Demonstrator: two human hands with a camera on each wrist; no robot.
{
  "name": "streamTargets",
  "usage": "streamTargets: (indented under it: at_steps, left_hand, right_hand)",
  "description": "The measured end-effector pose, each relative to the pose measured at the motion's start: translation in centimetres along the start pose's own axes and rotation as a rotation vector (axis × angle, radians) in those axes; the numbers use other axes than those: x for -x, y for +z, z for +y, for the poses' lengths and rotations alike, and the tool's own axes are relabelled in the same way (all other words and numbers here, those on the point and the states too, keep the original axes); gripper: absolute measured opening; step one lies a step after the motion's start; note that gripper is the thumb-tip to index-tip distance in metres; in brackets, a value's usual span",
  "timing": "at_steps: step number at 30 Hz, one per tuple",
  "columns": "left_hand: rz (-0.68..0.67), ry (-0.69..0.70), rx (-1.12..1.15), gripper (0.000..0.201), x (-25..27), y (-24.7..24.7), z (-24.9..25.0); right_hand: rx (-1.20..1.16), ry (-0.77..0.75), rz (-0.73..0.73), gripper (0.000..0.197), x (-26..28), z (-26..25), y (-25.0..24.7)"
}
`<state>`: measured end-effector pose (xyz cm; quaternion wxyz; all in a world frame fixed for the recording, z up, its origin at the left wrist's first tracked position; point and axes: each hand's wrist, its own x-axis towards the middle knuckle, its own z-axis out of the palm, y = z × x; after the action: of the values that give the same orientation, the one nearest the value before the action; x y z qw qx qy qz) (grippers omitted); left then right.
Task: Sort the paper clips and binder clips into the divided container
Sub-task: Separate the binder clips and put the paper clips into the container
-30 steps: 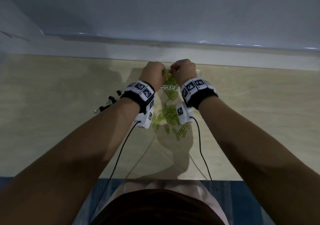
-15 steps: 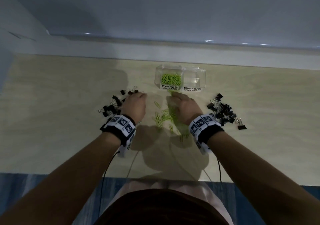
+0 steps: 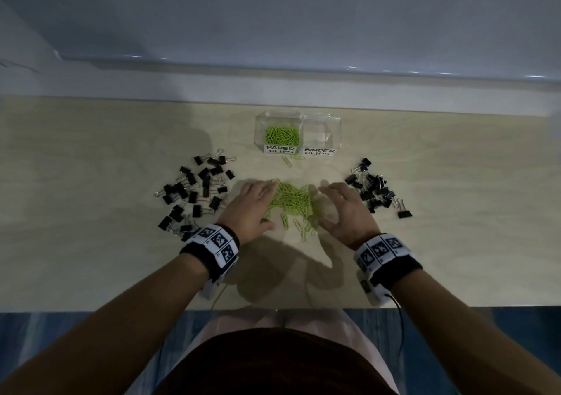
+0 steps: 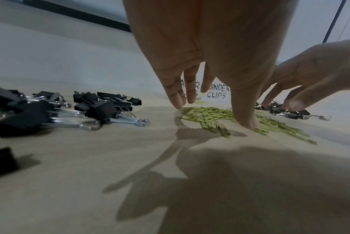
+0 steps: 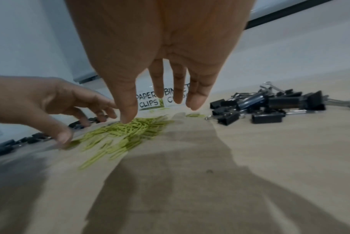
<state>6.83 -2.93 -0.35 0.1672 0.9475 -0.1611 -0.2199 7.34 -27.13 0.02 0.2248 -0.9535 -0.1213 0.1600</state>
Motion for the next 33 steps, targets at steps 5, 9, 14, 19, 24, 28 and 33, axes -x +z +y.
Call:
streamTargets:
  at_steps: [5, 9, 14, 19, 24, 28, 33]
  left_hand:
    - [0.059, -0.089, 0.092, 0.086, -1.1, 0.2, 0.7]
    - [0.070, -0.025, 0.130, 0.073, -2.8, 0.4, 1.7]
    - [0.049, 0.017, 0.082, 0.044, -4.0, -0.3, 2.4]
    - [0.062, 0.024, 0.090, 0.026, -3.9, -1.3, 1.3]
    - [0.171, -0.018, 0.338, 0.020, -3.0, -3.7, 0.5]
    - [0.333, -0.069, 0.472, 0.017, -4.1, -7.2, 0.8]
    - [0.440, -0.147, 0.338, 0.017, -8.2, -10.5, 1.1]
  right_hand:
    - [0.075, 0.138, -0.093, 0.079, -1.2, -1.6, 0.1]
    - [-0.013, 0.092, -0.104, 0.063, -2.5, -3.9, 0.9]
    - [-0.035, 0.035, -0.054, 0.034, -3.0, -5.2, 0.4]
    - [-0.111, 0.140, 0.027, 0.019, -2.9, -3.4, 0.1]
    - [-0.376, 0.261, 0.104, 0.012, -3.6, -3.6, -2.2]
    - [-0.476, 0.211, 0.184, 0.008, -6.5, -5.3, -5.2]
    - [-0.394, 0.160, 0.326, 0.013, -12.5, -7.5, -6.8]
